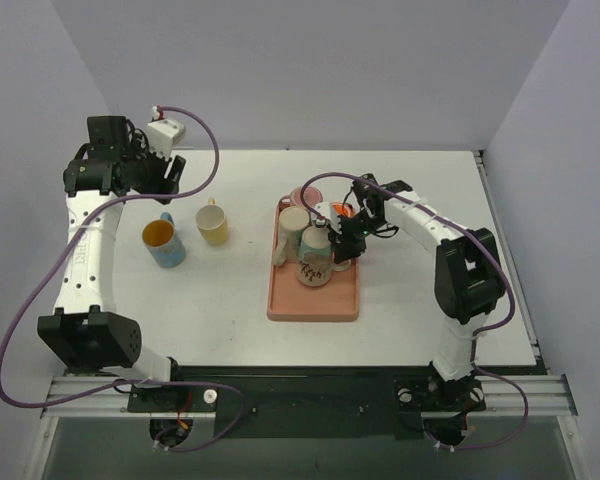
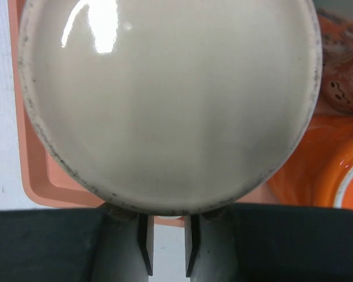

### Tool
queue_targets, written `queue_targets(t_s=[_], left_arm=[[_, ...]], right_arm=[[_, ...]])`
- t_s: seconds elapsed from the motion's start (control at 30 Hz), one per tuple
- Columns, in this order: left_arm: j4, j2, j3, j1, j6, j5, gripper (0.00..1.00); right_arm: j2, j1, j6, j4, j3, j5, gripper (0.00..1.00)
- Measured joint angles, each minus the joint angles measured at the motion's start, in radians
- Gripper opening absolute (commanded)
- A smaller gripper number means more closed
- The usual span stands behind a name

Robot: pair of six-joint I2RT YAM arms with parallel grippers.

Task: Turn the mug right side up

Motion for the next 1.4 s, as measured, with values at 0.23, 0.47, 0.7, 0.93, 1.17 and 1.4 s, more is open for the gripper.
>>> queue_targets(t_s=[0.23, 0.47, 0.7, 0.93, 1.17, 1.4], left_arm=[[0.006, -0.011, -0.019, -0.076, 0.033, -0.003, 0.72], [0.052, -0.169, -0.172, -0.263, 0.224, 0.111, 0.76], [0.416, -0.525, -0.622, -0.504, 0.473, 0.126, 0.81], [0.789, -0.655, -0.99, -0.746, 0.713, 0.048, 0.82], [1.108, -0.62, -1.121, -0.838, 0.848, -0.031, 0.82], [1.49, -0.477, -1.143, -0.911, 0.897, -0.185, 0.81]], right_arm=[[-0.048, -0.004, 0.034, 0.008, -0.036, 0.01, 0.0], [-0.196, -0.008, 0.278, -0.024, -0.047, -0.014, 0.0], [-0.33, -0.003, 0.665, -0.026, -0.047, -0.026, 0.0], [-0.421, -0.018, 1.062, 0.075, -0.068, -0.019, 0.0], [-0.605, -0.022, 1.434, 0.298, -0.115, 0.032, 0.0], [-0.688, 0.004, 1.624, 0.447, -0.15, 0.078, 0.0]])
